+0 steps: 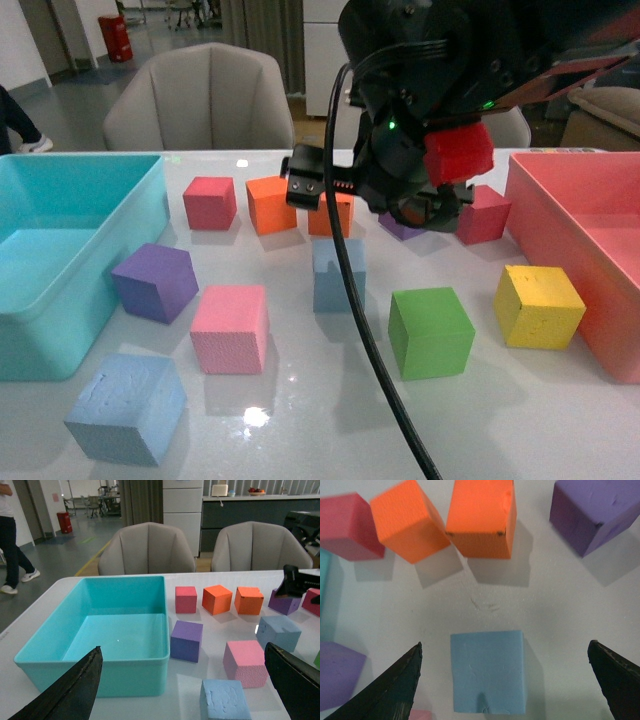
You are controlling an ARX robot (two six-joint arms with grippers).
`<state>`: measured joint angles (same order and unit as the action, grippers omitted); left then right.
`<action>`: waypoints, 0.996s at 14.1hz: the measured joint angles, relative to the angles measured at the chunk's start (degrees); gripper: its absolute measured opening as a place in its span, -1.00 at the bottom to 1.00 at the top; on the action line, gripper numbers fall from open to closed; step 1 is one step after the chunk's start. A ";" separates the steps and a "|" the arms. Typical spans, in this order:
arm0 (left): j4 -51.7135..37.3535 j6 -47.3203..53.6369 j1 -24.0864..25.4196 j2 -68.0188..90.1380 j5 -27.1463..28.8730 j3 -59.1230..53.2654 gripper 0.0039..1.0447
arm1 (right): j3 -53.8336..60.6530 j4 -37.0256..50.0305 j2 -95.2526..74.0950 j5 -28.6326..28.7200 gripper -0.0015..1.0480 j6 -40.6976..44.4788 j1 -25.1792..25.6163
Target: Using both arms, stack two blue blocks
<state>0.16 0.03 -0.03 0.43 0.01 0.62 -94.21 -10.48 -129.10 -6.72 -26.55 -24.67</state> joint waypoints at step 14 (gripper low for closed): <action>-0.07 0.00 -0.02 0.00 0.02 0.00 0.88 | 74.05 48.50 71.10 -22.67 0.31 22.01 -3.80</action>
<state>0.10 0.03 -0.05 0.43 0.03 0.62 -20.16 38.02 -58.00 -29.39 -4.54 -28.47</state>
